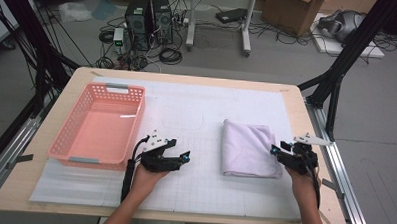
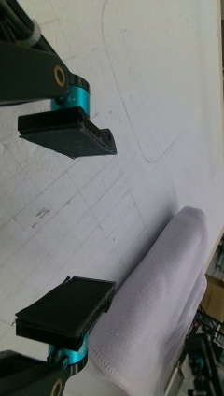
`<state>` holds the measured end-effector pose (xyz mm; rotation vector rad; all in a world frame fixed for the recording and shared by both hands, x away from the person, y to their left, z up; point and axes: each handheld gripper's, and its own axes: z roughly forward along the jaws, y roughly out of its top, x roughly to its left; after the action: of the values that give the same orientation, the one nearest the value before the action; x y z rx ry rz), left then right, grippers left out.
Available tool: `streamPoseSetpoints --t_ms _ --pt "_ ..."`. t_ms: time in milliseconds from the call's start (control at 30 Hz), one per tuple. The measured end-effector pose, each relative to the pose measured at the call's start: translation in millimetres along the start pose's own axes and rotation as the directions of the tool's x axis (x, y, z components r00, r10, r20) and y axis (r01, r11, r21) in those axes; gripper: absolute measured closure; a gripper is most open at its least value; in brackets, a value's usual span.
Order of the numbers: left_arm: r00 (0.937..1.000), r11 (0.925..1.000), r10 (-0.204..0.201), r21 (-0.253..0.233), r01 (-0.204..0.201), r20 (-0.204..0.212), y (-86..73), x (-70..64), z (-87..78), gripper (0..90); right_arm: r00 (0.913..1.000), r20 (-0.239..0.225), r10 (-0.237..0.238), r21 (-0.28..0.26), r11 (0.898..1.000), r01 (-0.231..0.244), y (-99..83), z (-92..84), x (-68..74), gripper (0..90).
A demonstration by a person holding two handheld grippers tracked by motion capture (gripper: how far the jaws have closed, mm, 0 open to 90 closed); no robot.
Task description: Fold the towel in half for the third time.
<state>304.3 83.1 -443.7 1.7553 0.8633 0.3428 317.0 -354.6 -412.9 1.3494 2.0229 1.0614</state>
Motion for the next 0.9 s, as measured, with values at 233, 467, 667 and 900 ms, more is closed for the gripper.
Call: streamPoseSetpoints --t_ms 233,467,667,900 --pt "1.0 1.0 0.001 0.001 -0.001 0.001 -0.5 0.0 1.4 29.2 0.9956 0.011 -0.093 0.014 0.996 0.093 36.2 44.9 -12.9 59.5" --pt "1.0 1.0 -0.006 -0.001 0.006 0.001 -0.8 0.7 1.1 29.2 0.9894 -0.072 -0.126 0.142 0.981 0.135 46.3 83.0 -11.7 81.9" --pt "1.0 1.0 -0.003 -0.003 0.003 0.003 -0.8 0.2 1.3 29.2 0.9919 0.077 -0.102 0.03 0.995 0.1 54.4 62.5 -9.6 84.3" --pt "1.0 1.0 -0.003 -0.007 0.003 0.0 -0.3 0.4 0.6 29.2 0.9749 0.22 -0.036 0.042 0.999 0.027 52.5 59.0 -14.0 56.9"
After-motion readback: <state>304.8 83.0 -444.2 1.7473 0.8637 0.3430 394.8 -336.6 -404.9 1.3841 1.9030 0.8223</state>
